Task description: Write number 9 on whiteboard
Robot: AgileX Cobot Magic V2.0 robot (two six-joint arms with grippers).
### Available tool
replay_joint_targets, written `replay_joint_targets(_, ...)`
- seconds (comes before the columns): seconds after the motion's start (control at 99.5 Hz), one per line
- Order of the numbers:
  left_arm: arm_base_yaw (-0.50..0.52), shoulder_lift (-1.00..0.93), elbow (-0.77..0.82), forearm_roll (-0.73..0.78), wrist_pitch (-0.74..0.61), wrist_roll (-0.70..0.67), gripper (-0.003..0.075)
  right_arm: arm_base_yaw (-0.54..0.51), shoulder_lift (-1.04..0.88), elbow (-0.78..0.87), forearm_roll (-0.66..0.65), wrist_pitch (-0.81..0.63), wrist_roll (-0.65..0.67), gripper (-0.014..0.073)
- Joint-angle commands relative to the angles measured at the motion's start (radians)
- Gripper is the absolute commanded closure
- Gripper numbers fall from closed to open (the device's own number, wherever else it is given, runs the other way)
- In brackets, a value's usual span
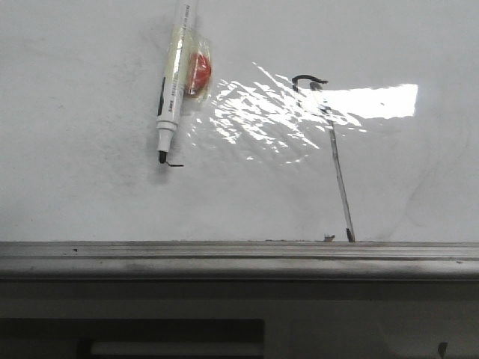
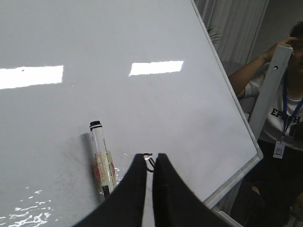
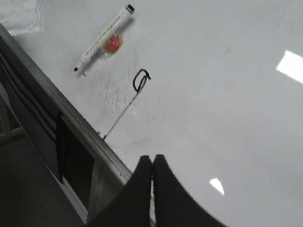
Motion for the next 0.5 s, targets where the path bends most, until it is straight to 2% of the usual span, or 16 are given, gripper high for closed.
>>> replay_joint_targets(0.0, 0.000, -0.029, -0.001, -0.010, -0.019, -0.001, 0.0741, -0.006, 0.006, -0.013, -0.034, -0.005, 0.006, 0.0655)
replay_joint_targets(0.171, 0.000, -0.038, 0.029, -0.010, -0.019, -0.001, 0.0741, -0.006, 0.006, -0.013, -0.034, 0.057, 0.006, 0.0655)
replay_joint_targets(0.492, 0.000, -0.038, 0.043, -0.010, -0.019, -0.001, 0.0741, -0.006, 0.006, -0.013, -0.034, 0.065, 0.006, 0.0655)
